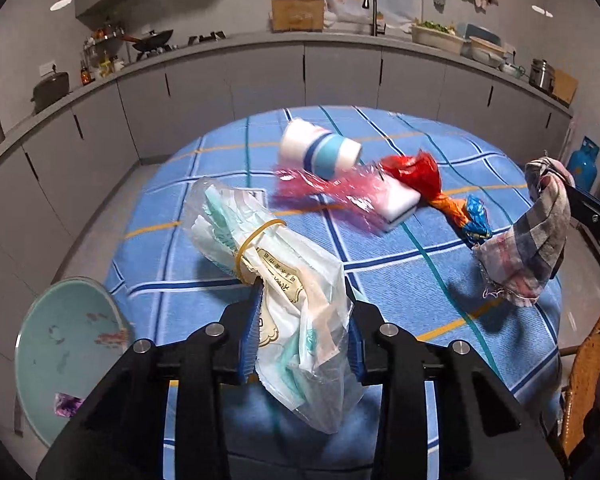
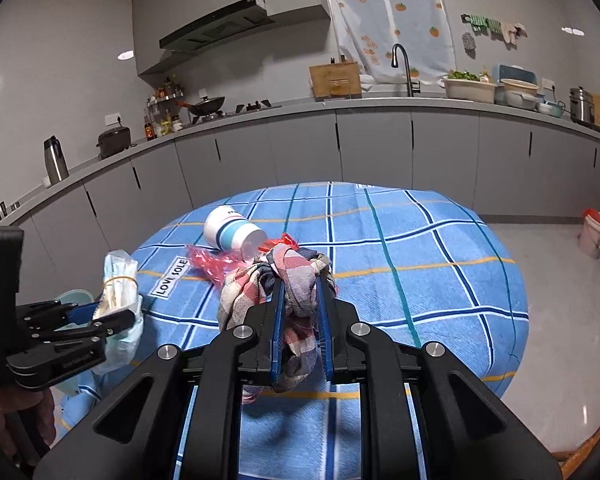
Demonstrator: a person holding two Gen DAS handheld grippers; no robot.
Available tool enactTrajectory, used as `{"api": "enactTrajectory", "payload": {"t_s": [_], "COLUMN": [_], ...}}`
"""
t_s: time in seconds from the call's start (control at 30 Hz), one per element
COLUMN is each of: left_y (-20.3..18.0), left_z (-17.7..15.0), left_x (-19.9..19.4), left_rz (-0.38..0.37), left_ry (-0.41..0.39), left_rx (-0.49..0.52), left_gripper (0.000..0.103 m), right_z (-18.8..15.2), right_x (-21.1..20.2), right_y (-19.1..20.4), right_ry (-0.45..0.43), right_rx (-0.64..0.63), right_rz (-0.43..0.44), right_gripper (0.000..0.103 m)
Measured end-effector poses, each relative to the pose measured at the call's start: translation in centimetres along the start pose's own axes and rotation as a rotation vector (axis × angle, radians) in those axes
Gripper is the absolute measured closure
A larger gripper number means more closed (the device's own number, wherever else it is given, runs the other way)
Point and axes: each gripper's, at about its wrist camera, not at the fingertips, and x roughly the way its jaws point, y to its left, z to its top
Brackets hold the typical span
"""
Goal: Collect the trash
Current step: 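Carry the cloth and clear bag over the bucket and open both tools to drop them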
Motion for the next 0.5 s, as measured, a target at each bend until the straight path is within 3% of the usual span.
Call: {"api": "enactTrajectory", "payload": {"t_s": [0.5], "left_y": [5.0], "left_z": [-0.2], "left_x": [-5.3], "left_rz": [0.097], "left_ry": [-0.097], "left_rx": [-0.037], "left_gripper": [0.068], "right_z": [2.1], "right_x": [-0.1], "right_y": [4.3], "right_ry": [-0.041], "right_rx": [-0.028], "right_rz": [0.085], "right_gripper": [0.087]}}
